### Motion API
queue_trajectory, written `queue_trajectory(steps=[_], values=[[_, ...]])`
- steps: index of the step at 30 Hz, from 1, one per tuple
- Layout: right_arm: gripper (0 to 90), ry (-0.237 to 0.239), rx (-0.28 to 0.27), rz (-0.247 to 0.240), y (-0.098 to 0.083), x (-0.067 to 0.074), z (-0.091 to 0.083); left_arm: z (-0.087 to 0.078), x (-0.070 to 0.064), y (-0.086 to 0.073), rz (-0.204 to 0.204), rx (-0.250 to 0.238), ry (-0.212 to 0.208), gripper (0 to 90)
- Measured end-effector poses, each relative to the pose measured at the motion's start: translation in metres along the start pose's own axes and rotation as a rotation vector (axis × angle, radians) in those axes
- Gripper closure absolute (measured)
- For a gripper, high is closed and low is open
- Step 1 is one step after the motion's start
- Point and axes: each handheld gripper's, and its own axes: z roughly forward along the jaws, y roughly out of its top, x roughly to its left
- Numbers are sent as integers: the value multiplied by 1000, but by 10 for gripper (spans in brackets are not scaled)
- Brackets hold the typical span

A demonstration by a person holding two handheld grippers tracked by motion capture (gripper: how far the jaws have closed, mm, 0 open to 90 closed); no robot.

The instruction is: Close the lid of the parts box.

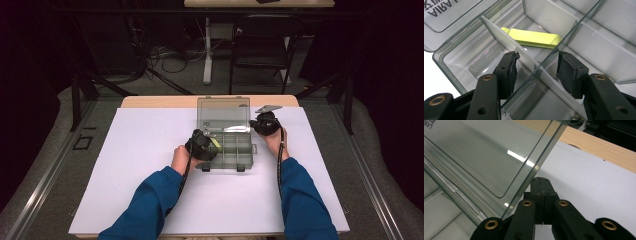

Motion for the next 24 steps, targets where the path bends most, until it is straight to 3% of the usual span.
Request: queue_trajectory(steps=[24], values=[[900, 4, -85, -36, 8, 1, -17, 0, 0, 0, -5, 2, 3, 497]])
